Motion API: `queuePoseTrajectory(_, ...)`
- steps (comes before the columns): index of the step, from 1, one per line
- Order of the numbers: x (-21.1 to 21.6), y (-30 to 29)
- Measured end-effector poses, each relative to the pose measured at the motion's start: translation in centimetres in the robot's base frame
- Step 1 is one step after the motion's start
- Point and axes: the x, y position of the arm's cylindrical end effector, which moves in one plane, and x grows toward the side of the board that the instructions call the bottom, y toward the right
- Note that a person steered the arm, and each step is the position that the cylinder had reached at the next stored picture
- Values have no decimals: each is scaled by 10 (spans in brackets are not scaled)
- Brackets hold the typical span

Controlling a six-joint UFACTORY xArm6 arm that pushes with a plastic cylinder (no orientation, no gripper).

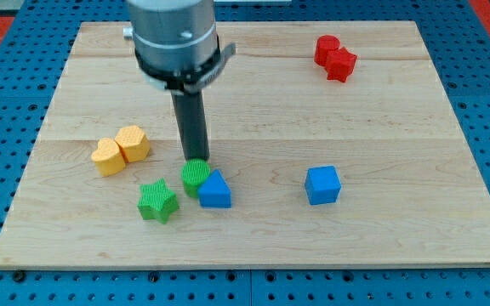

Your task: Slide the hexagon to the left of the green star

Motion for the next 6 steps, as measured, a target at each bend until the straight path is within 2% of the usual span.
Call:
queuePoseTrajectory(1,19,-1)
queuePoseTrajectory(2,-36,5)
queuePoseTrajectory(3,-96,-33)
queuePoseTrajectory(4,-59,-91)
queuePoseTrajectory(5,2,-107)
queuePoseTrajectory(6,8,-101)
